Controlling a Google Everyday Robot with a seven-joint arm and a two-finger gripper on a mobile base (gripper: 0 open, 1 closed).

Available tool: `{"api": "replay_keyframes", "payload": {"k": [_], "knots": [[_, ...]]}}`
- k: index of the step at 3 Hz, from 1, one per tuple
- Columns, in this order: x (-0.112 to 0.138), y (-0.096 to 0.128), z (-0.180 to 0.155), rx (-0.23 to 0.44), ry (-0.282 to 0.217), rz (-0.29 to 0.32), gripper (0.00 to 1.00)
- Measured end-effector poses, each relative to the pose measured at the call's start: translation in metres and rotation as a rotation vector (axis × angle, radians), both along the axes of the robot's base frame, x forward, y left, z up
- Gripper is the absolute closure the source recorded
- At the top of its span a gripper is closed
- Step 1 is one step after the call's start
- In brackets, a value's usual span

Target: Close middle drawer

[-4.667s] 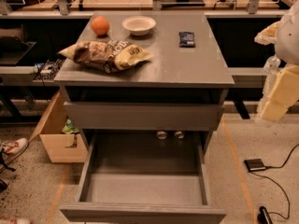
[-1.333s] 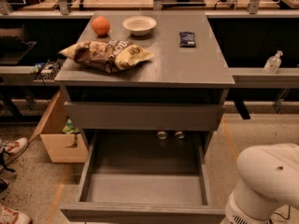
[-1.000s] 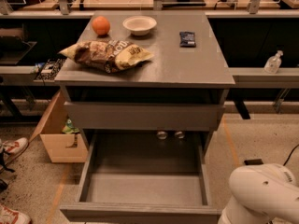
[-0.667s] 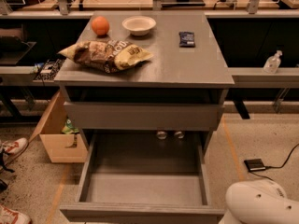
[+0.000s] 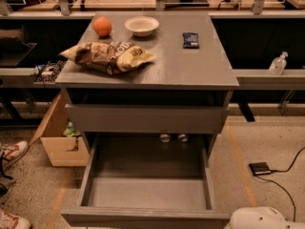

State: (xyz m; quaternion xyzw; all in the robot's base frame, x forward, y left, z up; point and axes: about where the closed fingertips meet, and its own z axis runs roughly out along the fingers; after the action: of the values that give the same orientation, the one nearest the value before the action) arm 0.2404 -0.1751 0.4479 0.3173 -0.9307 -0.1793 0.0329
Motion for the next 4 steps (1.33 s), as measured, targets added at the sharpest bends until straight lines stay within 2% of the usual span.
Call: {"api": "replay_keyframes", "payload": {"k": [1, 2, 3, 4], "knots": [[0.005, 0.004, -0.005, 0.013, -0.022, -0.013, 1.0], [0.005, 0.004, -0.005, 0.013, -0.022, -0.013, 1.0], [0.012, 0.008, -0.011, 0.042, -0.028, -0.012, 1.0], [0.039, 0.021, -0.019, 0.084, -0.083, 0.001, 1.0]]}}
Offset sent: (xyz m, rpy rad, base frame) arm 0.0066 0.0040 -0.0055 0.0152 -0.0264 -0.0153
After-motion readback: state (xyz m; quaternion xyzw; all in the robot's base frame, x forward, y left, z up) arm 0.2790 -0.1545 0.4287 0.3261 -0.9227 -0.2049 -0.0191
